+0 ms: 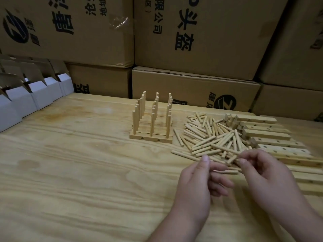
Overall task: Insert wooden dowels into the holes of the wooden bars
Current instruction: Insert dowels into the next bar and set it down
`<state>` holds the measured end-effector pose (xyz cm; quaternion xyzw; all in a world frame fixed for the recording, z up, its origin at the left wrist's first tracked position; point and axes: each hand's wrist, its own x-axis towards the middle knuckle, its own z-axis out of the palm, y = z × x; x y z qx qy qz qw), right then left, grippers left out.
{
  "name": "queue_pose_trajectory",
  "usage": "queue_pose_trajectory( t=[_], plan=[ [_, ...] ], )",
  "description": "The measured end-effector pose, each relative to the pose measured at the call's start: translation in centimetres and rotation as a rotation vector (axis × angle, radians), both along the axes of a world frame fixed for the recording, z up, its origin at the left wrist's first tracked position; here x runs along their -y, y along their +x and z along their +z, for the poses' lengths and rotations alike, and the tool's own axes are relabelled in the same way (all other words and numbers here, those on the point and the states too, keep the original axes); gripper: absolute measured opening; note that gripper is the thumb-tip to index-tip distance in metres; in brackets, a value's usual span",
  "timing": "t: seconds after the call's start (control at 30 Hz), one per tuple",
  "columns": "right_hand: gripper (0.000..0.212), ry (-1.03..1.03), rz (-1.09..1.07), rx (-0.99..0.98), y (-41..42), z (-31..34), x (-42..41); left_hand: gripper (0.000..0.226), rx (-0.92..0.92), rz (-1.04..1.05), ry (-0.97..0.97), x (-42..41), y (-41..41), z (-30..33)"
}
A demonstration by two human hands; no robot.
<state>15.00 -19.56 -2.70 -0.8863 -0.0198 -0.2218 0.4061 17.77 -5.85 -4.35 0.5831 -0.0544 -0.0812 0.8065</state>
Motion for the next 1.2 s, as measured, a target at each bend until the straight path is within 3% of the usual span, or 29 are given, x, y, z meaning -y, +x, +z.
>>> queue_pose_trajectory(
  t=[0.03, 0.07, 0.1, 0.17, 0.43, 0.53, 0.6, 0.87, 1.03, 1.2],
  plan=[
    [0.013, 0.01, -0.028, -0.002, -0.8, -0.6, 1.1, 0.046, -0.101, -0.017, 0.073, -4.2, -1.2, 0.4],
    [0.014, 0.003, -0.057, -0.007, -1.4, -1.2, 2.1, 0.043, -0.133, 0.103, -0.005, -4.4, -2.9, 0.3],
    [0.014, -0.01, -0.083, -0.011, -2.0, -1.7, 2.8, 0.04, -0.022, 0.094, -0.101, -2.9, -3.9, -0.5],
    [0.016, -0.037, -0.112, -0.016, -2.6, -2.2, 3.9, 0.035, 0.064, 0.112, -0.072, -2.7, -4.8, -0.1],
    [0.013, -0.132, -0.238, -0.001, -1.8, -1.4, 5.7, 0.033, 0.081, 0.194, 0.002, -1.5, -4.8, -0.6],
    [0.012, -0.247, -0.304, -0.112, -2.3, -1.5, 5.5, 0.035, 0.082, 0.186, 0.007, -1.6, -4.6, -0.9],
    [0.026, -0.342, -0.337, -0.239, -2.7, -1.5, 5.4, 0.035, 0.091, 0.199, 0.021, -1.7, -4.5, -1.1],
    [0.061, -0.413, -0.272, -0.401, -4.4, -1.3, 4.5, 0.036, 0.11, 0.197, 0.032, -1.8, -4.4, -1.2],
    [0.06, -0.4, -0.163, -0.346, -5.0, -1.3, 3.5, 0.036, 0.112, 0.19, 0.034, -1.8, -4.5, -1.1],
    [0.045, -0.324, -0.098, -0.201, -5.0, -1.0, 3.4, 0.038, 0.117, 0.204, 0.059, -2.0, -4.5, -1.2]
  ],
)
